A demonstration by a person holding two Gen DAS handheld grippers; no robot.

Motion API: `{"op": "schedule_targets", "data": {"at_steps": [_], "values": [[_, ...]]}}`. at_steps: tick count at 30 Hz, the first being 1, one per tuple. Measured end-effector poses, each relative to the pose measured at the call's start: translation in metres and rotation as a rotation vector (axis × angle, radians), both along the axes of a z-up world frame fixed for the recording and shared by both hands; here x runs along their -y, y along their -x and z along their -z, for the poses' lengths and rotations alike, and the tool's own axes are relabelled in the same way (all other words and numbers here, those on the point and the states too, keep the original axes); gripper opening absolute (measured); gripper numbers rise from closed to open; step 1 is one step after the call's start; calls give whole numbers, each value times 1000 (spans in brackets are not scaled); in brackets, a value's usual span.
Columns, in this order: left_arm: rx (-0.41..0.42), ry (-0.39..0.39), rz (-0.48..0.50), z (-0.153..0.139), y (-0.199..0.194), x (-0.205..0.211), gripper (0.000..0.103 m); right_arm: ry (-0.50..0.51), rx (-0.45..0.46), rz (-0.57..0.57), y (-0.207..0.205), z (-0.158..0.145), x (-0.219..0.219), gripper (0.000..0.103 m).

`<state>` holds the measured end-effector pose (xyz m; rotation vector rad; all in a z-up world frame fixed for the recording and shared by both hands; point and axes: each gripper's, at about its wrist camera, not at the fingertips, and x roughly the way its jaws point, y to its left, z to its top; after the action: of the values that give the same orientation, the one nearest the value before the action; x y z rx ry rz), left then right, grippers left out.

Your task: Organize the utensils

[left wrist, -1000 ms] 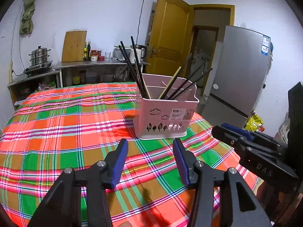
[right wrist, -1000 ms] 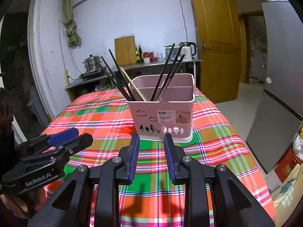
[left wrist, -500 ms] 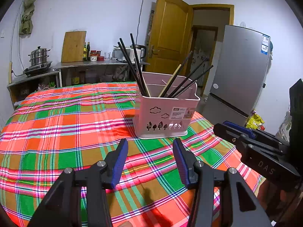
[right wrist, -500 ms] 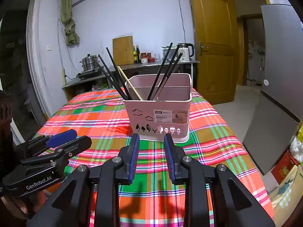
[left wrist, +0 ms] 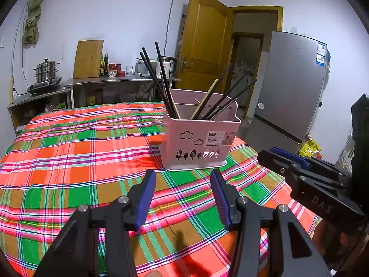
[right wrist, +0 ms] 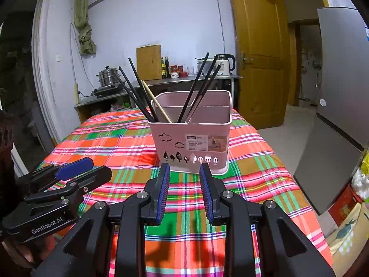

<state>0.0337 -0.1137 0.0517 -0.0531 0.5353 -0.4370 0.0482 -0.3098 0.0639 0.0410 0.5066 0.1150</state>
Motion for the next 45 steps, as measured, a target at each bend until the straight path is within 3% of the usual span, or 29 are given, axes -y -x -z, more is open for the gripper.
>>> {"op": "schedule_targets", "data": {"at_steps": [45], "values": [[1,-8,-6,5,0,3,51,-4,0,16,2,1,-1,27]]}}
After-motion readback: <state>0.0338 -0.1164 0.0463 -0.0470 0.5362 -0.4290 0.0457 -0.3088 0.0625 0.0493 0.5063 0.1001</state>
